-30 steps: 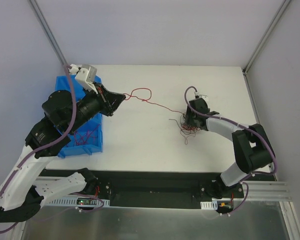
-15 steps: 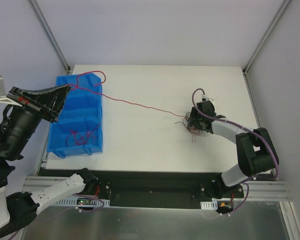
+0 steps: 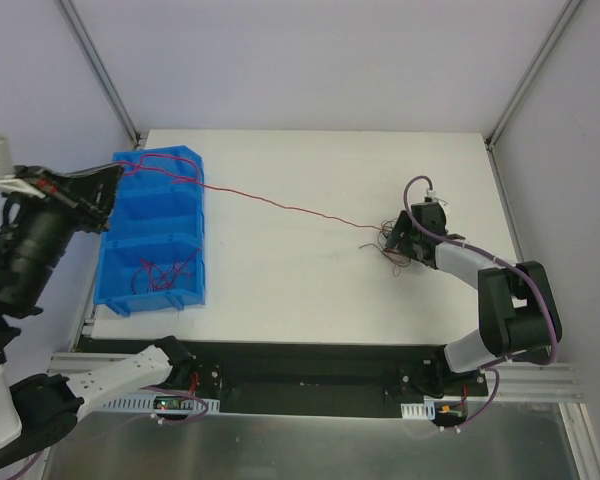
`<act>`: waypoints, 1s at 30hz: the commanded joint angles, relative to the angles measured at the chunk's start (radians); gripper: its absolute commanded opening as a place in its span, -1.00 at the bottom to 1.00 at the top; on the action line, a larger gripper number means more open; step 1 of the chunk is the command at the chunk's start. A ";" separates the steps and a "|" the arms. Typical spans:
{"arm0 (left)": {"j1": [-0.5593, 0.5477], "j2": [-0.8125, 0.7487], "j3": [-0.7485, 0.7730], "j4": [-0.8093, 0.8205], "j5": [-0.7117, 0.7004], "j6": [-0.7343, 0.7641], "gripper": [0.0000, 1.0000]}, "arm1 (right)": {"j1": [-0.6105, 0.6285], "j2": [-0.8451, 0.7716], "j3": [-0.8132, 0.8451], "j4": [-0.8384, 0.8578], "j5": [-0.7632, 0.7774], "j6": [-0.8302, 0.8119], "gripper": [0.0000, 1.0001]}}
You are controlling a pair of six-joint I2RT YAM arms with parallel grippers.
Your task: Untangle the cables
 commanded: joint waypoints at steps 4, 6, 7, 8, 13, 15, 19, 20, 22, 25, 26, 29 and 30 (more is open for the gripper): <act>-0.006 -0.061 -0.022 -0.028 -0.047 -0.029 -1.00 | -0.012 0.007 -0.011 -0.006 -0.034 0.041 0.61; -0.008 -0.042 -0.043 -0.042 -0.040 -0.042 -1.00 | -0.012 0.005 -0.013 -0.006 -0.033 0.043 0.61; -0.006 -0.036 -0.043 -0.044 -0.053 -0.036 -1.00 | -0.012 0.004 -0.016 -0.006 -0.031 0.043 0.61; -0.008 -0.030 -0.035 -0.047 -0.066 -0.026 -1.00 | -0.013 -0.001 -0.021 -0.006 -0.028 0.045 0.61; -0.008 -0.018 -0.024 -0.076 -0.082 -0.023 -1.00 | -0.012 -0.010 -0.022 0.032 -0.039 0.034 0.61; -0.008 0.010 -0.061 -0.096 -0.038 -0.046 -1.00 | -0.012 -0.013 -0.027 0.052 -0.086 0.016 0.62; -0.006 0.123 -0.225 -0.084 0.209 -0.120 -1.00 | 0.017 -0.019 -0.025 0.072 -0.141 -0.021 0.61; -0.006 0.160 -0.271 -0.078 0.275 -0.135 -1.00 | 0.025 -0.021 -0.027 0.083 -0.152 -0.029 0.61; -0.008 0.260 -0.349 -0.061 0.390 -0.158 -1.00 | 0.037 -0.023 -0.027 0.090 -0.158 -0.041 0.61; -0.008 0.378 -0.446 -0.016 0.528 -0.169 -1.00 | 0.044 -0.018 -0.021 0.092 -0.160 -0.055 0.61; -0.008 0.421 -0.476 0.014 0.554 -0.170 -1.00 | 0.047 -0.015 -0.014 0.089 -0.192 -0.057 0.61; -0.006 0.490 -0.570 0.137 0.649 -0.184 -1.00 | 0.054 -0.003 -0.002 0.086 -0.211 -0.063 0.61; -0.008 0.518 -0.598 0.171 0.679 -0.189 -1.00 | 0.057 0.000 0.002 0.083 -0.211 -0.066 0.61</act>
